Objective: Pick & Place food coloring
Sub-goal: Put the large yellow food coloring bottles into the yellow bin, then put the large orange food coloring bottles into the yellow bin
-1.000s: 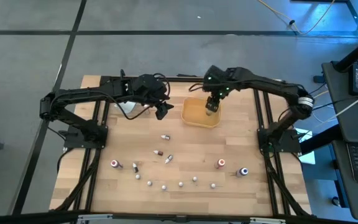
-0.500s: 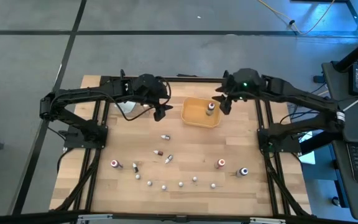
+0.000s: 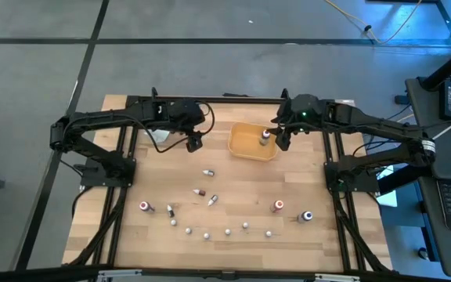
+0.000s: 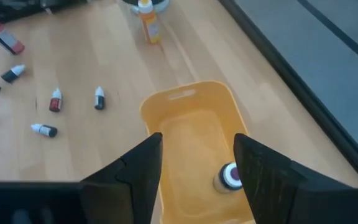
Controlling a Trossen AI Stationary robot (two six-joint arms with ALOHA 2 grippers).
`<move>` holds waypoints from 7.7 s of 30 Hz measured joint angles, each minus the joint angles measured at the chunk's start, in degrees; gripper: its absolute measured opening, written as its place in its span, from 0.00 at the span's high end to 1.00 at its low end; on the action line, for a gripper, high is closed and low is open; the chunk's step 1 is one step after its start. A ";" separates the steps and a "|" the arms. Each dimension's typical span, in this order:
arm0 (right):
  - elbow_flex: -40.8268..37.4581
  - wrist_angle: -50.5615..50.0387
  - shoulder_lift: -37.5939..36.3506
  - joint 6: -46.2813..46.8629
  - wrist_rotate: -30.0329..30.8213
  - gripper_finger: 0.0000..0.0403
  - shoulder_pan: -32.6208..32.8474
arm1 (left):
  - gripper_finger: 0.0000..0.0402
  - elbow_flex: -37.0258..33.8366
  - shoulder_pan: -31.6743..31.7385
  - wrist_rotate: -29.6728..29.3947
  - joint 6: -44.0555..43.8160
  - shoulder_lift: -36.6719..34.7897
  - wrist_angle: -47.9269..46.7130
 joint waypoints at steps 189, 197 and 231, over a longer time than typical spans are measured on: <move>-2.60 -0.75 0.16 1.33 -0.02 0.50 -0.04 | 0.59 47.34 1.49 -1.04 -4.66 52.35 -15.58; -2.60 -1.84 0.16 1.33 -0.02 0.50 -0.04 | 0.59 47.34 1.49 0.17 -4.64 52.35 -15.68; -2.66 -3.98 -0.08 -13.35 -13.92 0.50 4.15 | 0.51 59.85 -1.53 1.27 -4.64 47.29 -18.72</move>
